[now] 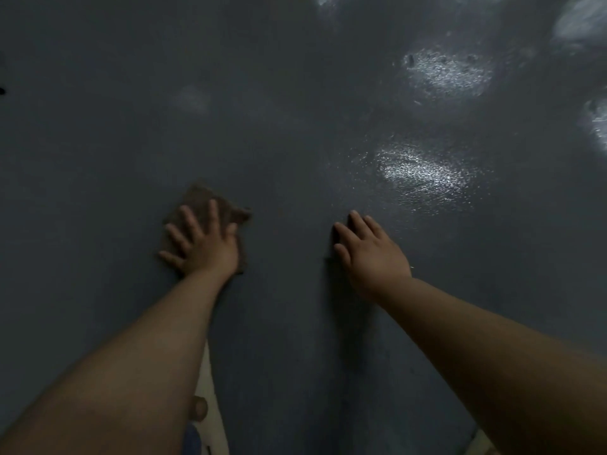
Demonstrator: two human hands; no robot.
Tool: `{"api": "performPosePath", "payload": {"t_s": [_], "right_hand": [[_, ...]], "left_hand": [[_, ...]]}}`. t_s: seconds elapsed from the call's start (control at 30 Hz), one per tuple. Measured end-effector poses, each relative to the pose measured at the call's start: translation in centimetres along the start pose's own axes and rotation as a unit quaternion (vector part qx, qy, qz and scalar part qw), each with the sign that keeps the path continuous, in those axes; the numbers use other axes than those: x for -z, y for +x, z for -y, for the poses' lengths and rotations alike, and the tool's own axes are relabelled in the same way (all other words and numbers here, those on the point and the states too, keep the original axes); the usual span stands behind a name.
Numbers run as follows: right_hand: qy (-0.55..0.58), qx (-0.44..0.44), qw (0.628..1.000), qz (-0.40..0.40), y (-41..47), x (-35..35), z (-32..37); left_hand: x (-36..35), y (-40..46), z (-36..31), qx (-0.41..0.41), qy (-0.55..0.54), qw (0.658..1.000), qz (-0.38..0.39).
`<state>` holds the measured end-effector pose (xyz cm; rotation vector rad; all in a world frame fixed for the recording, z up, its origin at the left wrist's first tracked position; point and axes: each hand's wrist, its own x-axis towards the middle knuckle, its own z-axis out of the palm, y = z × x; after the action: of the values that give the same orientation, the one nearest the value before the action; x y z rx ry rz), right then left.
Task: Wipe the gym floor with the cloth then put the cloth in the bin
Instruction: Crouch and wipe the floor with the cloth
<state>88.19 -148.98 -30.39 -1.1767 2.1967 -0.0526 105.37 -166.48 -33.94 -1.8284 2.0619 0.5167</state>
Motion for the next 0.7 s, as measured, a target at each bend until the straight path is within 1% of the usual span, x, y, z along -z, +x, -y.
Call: {"api": "performPosePath", "payload": {"t_s": [0.1,0.17,0.23,0.3,0.4,0.47,0.53,0.6,0.63,0.67,0.7], "right_hand": [[0.001,0.009,1.000,0.008,-0.1,0.0,-0.5],[0.004,0.014,1.000,0.011,-0.1,0.1,-0.7],[0.002,0.021,1.000,0.007,-0.1,0.2,-0.9],[-0.011,0.032,0.999,-0.002,-0.1,0.3,-1.2],[-0.004,0.040,0.999,-0.018,-0.3,0.6,-1.8],[0.026,0.018,0.999,-0.042,-0.3,0.8,-2.5],[0.054,-0.017,0.996,-0.072,-0.4,0.7,-3.3],[0.066,-0.038,0.992,-0.096,-0.6,0.6,-4.2],[0.069,-0.043,0.991,-0.106,-0.8,0.6,-4.6],[0.072,-0.046,0.990,-0.113,-1.0,0.6,-4.9],[0.076,-0.050,0.989,-0.117,-1.2,0.6,-5.2]], "left_hand": [[0.6,1.3,1.8,0.140,-0.075,0.987,-0.035],[0.7,1.3,1.9,0.202,-0.112,0.972,-0.046],[0.5,0.6,1.0,0.217,-0.130,0.967,-0.045],[-0.3,-0.8,-0.5,0.192,-0.117,0.974,-0.040],[-2.5,-4.4,-3.2,0.092,-0.056,0.993,-0.036],[-4.0,-7.0,-5.4,0.017,-0.015,0.999,-0.030],[-5.6,-9.8,-7.8,-0.076,0.034,0.997,0.005],[-7.0,-12.8,-9.6,-0.197,0.068,0.978,0.019],[-7.2,-14.2,-10.4,-0.245,0.075,0.965,0.057],[-7.5,-15.2,-11.0,-0.310,0.113,0.941,0.077],[-7.4,-15.9,-11.6,-0.377,0.163,0.906,0.099]]}}
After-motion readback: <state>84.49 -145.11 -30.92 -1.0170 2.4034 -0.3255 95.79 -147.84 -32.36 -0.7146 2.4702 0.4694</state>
